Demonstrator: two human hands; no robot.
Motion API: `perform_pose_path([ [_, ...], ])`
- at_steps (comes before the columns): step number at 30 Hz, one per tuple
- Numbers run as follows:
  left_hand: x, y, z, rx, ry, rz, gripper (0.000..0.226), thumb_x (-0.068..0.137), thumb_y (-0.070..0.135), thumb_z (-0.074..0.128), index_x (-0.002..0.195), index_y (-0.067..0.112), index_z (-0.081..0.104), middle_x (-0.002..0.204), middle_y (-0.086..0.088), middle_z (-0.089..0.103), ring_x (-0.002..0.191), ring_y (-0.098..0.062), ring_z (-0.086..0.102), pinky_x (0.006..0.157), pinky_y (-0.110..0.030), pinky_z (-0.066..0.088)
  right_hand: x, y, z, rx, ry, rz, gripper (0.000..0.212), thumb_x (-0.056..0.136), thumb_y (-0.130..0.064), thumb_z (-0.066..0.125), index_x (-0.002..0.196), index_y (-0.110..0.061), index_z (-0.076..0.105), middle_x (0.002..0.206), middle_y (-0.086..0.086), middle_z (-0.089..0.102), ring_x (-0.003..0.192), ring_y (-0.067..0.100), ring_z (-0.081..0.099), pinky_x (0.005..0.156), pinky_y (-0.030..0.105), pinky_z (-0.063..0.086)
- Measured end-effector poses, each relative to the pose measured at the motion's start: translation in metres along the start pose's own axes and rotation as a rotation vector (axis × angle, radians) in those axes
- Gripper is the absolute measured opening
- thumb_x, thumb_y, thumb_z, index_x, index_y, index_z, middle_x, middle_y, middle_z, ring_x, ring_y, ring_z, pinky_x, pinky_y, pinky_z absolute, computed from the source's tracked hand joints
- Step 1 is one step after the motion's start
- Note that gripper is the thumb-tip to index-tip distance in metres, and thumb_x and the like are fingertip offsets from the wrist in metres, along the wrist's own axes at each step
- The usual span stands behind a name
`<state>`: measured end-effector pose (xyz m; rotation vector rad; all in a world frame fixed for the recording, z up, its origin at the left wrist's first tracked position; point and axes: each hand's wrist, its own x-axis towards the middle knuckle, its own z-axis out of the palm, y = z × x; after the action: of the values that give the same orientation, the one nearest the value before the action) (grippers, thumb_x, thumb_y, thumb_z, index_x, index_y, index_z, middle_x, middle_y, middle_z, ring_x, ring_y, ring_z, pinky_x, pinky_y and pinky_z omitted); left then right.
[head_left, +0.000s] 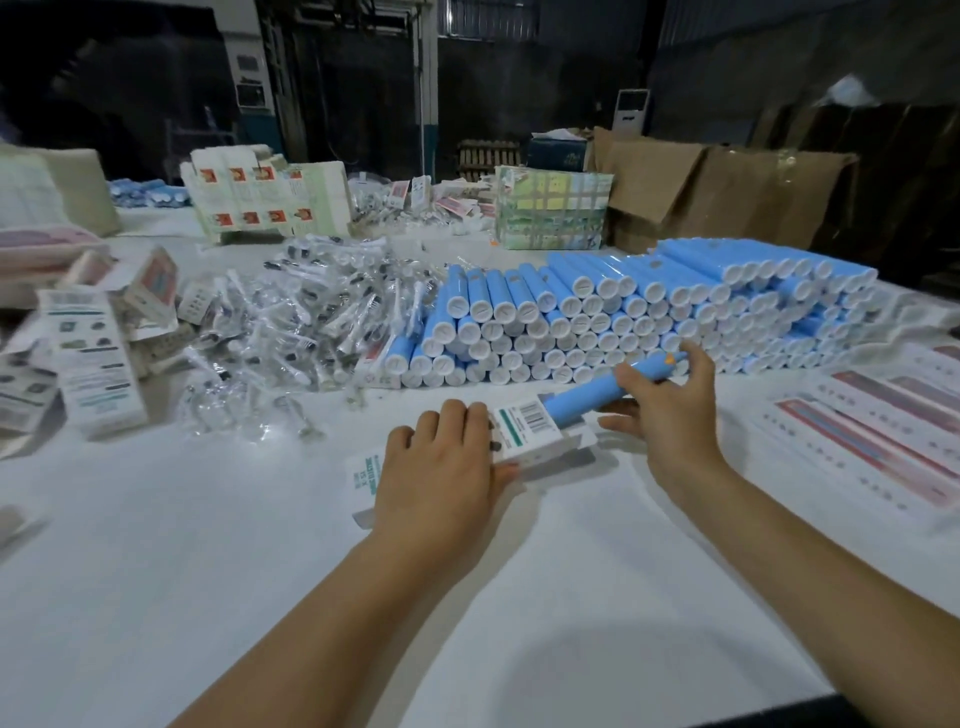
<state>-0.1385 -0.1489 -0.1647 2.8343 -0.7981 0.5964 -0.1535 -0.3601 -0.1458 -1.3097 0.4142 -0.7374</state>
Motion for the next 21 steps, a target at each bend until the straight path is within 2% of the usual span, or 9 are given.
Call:
perform_pose_path([
  [2, 0.0, -0.001, -0.002, 0.0, 0.005, -0.02, 0.055, 0.094, 0.059, 0.031, 0.133, 0.021, 0.029, 0.127, 0.001, 0.039, 0.11, -0.022, 0.041, 0.087, -0.036, 0.03, -0.007, 0.008, -0.001, -0.028, -0.022, -0.052, 0.055, 0.083, -0.008, 0.07, 0.125, -0.029, 0.04, 0.076, -0.002, 0.068, 0.054, 0.012, 0.066, 0.041, 0.024, 0.048],
  [5, 0.001, -0.001, -0.003, -0.036, 0.008, -0.038, 0.057, 0.095, 0.057, 0.033, 0.136, 0.019, 0.028, 0.129, -0.001, 0.039, 0.112, -0.023, 0.04, 0.09, -0.037, 0.03, -0.017, 0.016, 0.002, -0.093, -0.08, -0.019, 0.009, 0.088, -0.018, 0.065, 0.09, -0.026, 0.069, 0.062, 0.004, 0.058, 0.041, 0.009, 0.049, 0.036, 0.019, 0.038],
  [7, 0.0, 0.0, -0.005, -0.064, 0.009, -0.027, 0.056, 0.095, 0.056, 0.035, 0.136, 0.019, 0.029, 0.128, -0.001, 0.04, 0.111, -0.024, 0.04, 0.09, -0.038, 0.03, -0.019, 0.019, 0.002, -0.125, -0.095, 0.042, 0.029, 0.093, -0.029, 0.058, 0.071, -0.019, 0.075, 0.055, 0.004, 0.051, 0.039, 0.011, 0.041, 0.037, 0.017, 0.034],
  [9, -0.002, 0.0, -0.007, -0.083, 0.004, -0.028, 0.055, 0.095, 0.055, 0.036, 0.135, 0.018, 0.03, 0.127, -0.002, 0.041, 0.11, -0.024, 0.04, 0.09, -0.038, 0.031, -0.019, 0.016, 0.004, -0.106, -0.065, 0.079, 0.038, 0.095, -0.033, 0.055, 0.068, -0.014, 0.073, 0.054, 0.005, 0.051, 0.042, 0.012, 0.041, 0.037, 0.017, 0.035],
  [11, -0.001, -0.001, -0.008, -0.094, -0.006, -0.03, 0.055, 0.096, 0.054, 0.036, 0.135, 0.016, 0.031, 0.127, -0.003, 0.041, 0.109, -0.025, 0.04, 0.09, -0.039, 0.031, -0.018, 0.011, 0.004, -0.09, -0.011, 0.08, 0.036, 0.095, -0.033, 0.054, 0.077, -0.007, 0.072, 0.059, 0.005, 0.056, 0.043, 0.011, 0.042, 0.036, 0.016, 0.033],
  [14, -0.002, 0.001, -0.008, -0.079, -0.038, -0.008, 0.054, 0.096, 0.053, 0.04, 0.132, 0.014, 0.031, 0.124, -0.005, 0.04, 0.107, -0.026, 0.039, 0.09, -0.04, 0.03, -0.012, -0.007, 0.012, -0.19, -0.022, -0.054, 0.027, 0.091, -0.024, 0.052, 0.089, -0.003, 0.069, 0.057, -0.006, 0.058, 0.041, 0.005, 0.043, 0.034, 0.013, 0.03],
  [17, -0.002, 0.003, -0.006, -0.021, -0.087, 0.039, 0.059, 0.095, 0.05, 0.046, 0.134, 0.009, 0.031, 0.124, -0.009, 0.04, 0.108, -0.028, 0.04, 0.09, -0.043, 0.032, -0.019, -0.035, 0.051, -0.314, -0.285, -0.364, 0.026, 0.096, -0.017, 0.049, 0.08, -0.011, 0.068, 0.058, -0.009, 0.063, 0.048, 0.002, 0.05, 0.042, 0.013, 0.04],
  [19, -0.002, 0.002, -0.004, -0.013, -0.102, 0.057, 0.056, 0.096, 0.043, 0.047, 0.136, 0.007, 0.032, 0.125, -0.011, 0.04, 0.109, -0.03, 0.04, 0.09, -0.045, 0.032, -0.03, -0.046, 0.088, -0.483, -0.555, -0.656, 0.024, 0.095, -0.016, 0.052, 0.078, -0.011, 0.069, 0.064, -0.002, 0.065, 0.055, 0.008, 0.055, 0.051, 0.012, 0.041],
  [21, -0.001, 0.002, -0.005, -0.024, -0.104, 0.057, 0.053, 0.097, 0.038, 0.046, 0.136, 0.005, 0.035, 0.126, -0.014, 0.043, 0.111, -0.032, 0.04, 0.09, -0.045, 0.031, -0.038, -0.044, 0.13, -0.767, -0.879, -0.992, 0.016, 0.089, -0.016, 0.058, 0.088, -0.006, 0.071, 0.077, -0.002, 0.064, 0.065, 0.01, 0.057, 0.06, 0.012, 0.042],
])
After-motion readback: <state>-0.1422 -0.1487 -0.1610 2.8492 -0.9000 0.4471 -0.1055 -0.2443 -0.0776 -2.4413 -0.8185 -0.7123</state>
